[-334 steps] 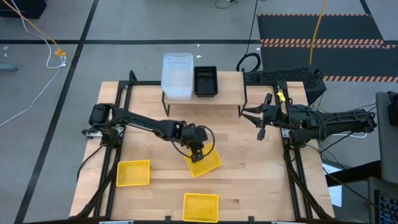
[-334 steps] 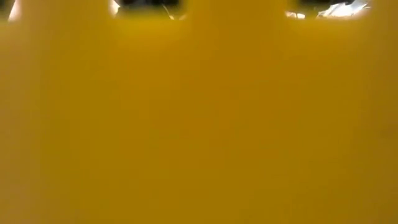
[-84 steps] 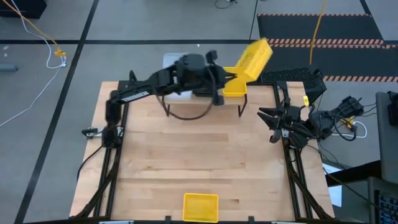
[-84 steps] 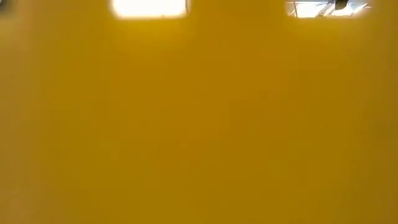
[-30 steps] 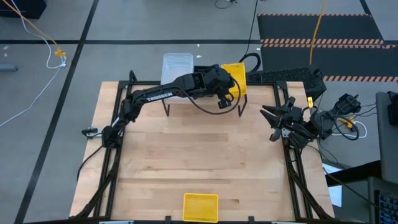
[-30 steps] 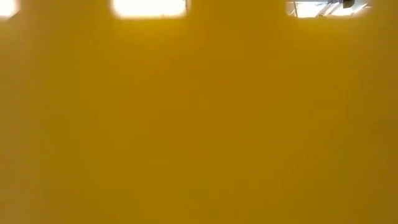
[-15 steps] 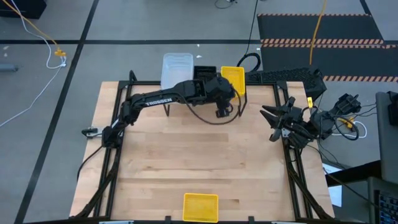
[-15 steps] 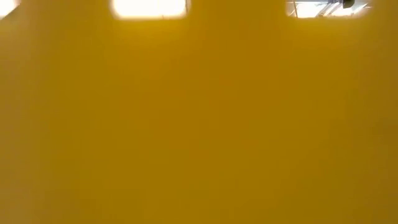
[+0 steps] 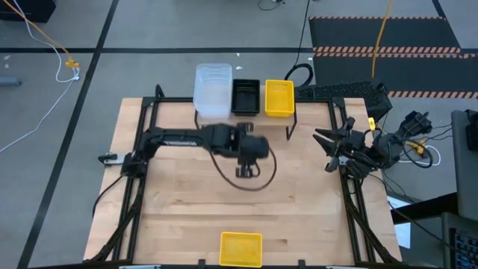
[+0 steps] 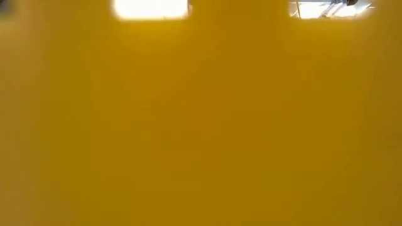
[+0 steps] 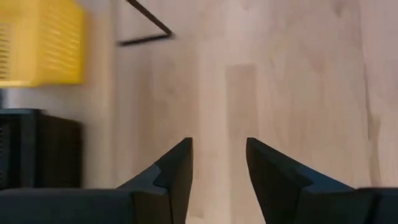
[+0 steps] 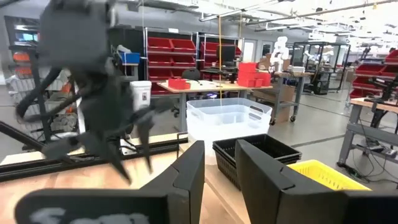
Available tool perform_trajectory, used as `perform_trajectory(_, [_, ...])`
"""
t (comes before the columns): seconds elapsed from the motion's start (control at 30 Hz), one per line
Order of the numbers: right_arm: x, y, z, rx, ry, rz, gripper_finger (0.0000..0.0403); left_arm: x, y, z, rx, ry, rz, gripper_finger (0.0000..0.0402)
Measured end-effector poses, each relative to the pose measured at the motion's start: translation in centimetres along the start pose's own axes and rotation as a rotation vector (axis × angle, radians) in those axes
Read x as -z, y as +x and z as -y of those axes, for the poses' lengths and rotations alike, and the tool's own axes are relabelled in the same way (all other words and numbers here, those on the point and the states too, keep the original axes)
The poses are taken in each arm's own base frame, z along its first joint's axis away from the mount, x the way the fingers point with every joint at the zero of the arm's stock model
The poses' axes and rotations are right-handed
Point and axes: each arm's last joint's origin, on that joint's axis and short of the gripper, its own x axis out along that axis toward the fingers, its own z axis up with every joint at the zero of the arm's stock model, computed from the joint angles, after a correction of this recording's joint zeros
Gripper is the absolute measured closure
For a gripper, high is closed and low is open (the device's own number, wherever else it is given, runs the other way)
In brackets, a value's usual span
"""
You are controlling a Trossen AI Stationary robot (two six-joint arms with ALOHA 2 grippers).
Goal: Stack baskets on shelf by color
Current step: Stack the yellow bin on top of the yellow bin on the shelf
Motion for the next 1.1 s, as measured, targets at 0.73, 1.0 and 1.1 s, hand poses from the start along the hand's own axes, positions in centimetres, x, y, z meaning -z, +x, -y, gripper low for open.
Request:
perform_trajectory(0.73, [-0.3, -0.3, 0.0, 0.048, 0.01, 0.006, 0.0316, 14.7, -3.5, 8.3, 0.122, -0.203, 0.252, 0.0266])
perform_trajectory(1.0, [-0.4, -0.1, -0.4, 0.048, 0.015, 0.011, 0.0316, 18.4, -1.4, 16.4, 0.364, 0.27, 0.473, 0.0266])
perform_trajectory(1.1, [-0.3, 0.1, -0.7, 0.046, 0.013, 0.011, 0.0316, 19.1, -1.6, 18.6, 0.39, 0.369, 0.516, 0.0266])
